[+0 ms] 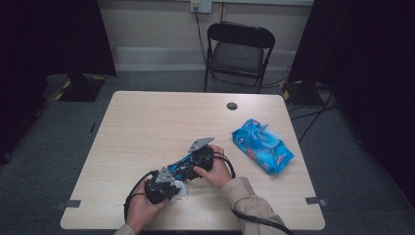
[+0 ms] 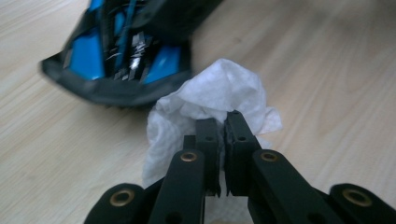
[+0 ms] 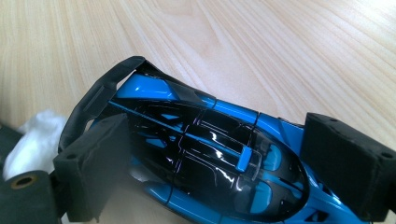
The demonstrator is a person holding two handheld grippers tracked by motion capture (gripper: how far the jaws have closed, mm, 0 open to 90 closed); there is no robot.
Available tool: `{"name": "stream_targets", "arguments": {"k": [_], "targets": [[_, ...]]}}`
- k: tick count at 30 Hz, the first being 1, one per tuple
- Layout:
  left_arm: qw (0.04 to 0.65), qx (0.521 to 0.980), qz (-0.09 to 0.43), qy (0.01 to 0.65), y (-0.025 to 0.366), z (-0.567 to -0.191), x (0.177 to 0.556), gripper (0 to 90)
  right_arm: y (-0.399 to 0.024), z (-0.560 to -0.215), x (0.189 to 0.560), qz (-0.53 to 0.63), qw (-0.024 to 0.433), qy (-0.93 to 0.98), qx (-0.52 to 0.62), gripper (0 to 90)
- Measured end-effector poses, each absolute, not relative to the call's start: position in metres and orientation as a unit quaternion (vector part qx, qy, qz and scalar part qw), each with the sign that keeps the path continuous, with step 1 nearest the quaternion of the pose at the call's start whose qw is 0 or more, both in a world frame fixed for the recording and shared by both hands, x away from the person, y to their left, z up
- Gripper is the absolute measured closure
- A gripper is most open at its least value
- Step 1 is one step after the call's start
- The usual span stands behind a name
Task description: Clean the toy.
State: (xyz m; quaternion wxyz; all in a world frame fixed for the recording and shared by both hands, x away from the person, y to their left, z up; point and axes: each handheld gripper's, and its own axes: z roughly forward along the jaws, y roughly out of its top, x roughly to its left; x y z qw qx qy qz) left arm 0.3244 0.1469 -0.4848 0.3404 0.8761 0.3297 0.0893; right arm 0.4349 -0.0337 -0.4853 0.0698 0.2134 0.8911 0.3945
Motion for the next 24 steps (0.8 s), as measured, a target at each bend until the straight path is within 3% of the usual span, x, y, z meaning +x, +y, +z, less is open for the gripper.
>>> {"name": "stream_targets", "arguments": {"k": [10, 24], "targets": [[0.355, 0.877, 0.073, 0.316, 0.143, -0.466, 0.319, 86.4, -0.034, -0.486, 0.435, 0.396, 0.070, 0.890, 0.214, 8.0], [0.388, 0.840, 0.122, 0.360, 0.192, -0.433, 0.328, 86.4, -0.034, -0.486, 0.434, 0.398, 0.070, 0.889, 0.215, 8.0]]}}
